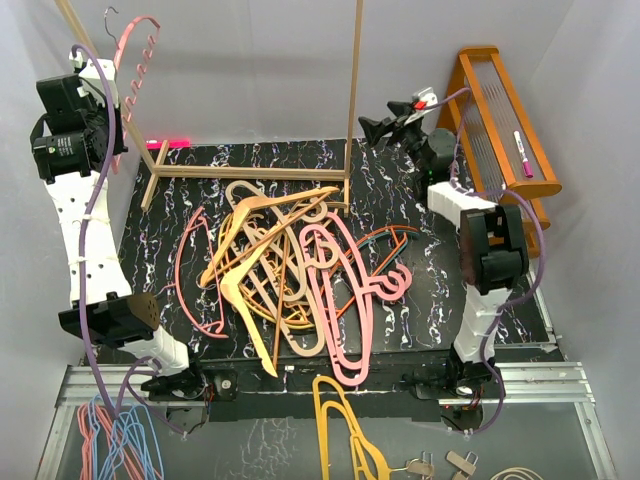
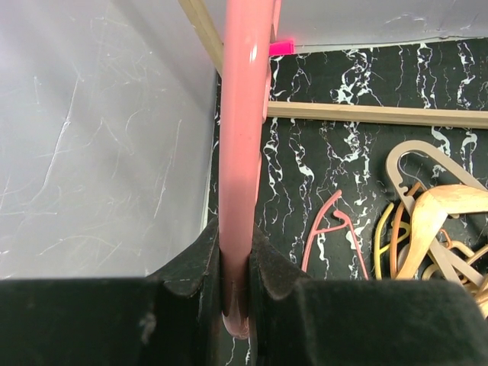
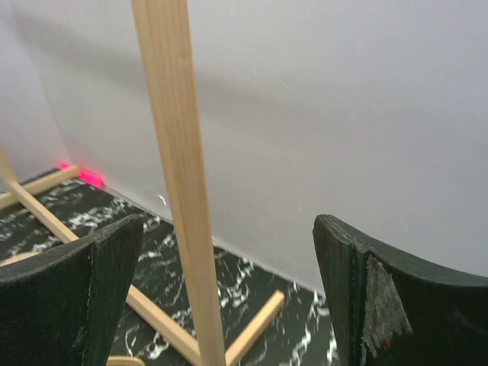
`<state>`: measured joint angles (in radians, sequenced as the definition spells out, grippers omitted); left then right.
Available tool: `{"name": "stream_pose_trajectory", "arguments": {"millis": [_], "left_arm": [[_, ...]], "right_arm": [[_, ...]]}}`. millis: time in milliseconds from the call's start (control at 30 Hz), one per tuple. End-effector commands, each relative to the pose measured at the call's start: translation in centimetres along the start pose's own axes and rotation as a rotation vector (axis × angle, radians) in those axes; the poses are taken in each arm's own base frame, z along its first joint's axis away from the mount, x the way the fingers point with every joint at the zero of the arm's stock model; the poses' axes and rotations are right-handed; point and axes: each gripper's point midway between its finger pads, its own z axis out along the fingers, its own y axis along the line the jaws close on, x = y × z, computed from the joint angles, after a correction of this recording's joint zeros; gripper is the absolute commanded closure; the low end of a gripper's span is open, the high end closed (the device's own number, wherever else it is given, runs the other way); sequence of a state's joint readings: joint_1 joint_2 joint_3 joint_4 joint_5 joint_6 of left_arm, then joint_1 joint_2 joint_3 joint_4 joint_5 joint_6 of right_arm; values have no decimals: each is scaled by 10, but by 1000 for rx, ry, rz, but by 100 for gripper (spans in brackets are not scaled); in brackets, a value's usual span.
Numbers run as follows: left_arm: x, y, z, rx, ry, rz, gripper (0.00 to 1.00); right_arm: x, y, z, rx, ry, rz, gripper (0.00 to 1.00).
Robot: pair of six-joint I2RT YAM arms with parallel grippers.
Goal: Organize the hangers
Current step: Place the hanger at the clothesline, then adjust the clothesline at the corner of the board.
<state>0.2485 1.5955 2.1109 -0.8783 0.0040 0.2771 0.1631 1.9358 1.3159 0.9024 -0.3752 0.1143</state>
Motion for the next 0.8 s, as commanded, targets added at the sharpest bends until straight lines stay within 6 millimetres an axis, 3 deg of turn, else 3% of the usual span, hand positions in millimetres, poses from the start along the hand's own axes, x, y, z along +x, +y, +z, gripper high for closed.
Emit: {"name": "stream_pose_trajectory", "arguments": {"millis": [0,367,667,767], "left_arm": [[-30,9,-27,-43,-136,-3,100],[-35,12,-19,-48,-145,17,100],[-39,15,-15,-56,-150,34,100],[-44,17,-19,-65,-164,44,100]], "right_arm": [[-60,24,16,-294,-182,26,2],[-29,40,41,-579,-106,41,2],[-11,53,63,-601,-108,42,2],[-1,55,69,-594,-108,52,9]]}}
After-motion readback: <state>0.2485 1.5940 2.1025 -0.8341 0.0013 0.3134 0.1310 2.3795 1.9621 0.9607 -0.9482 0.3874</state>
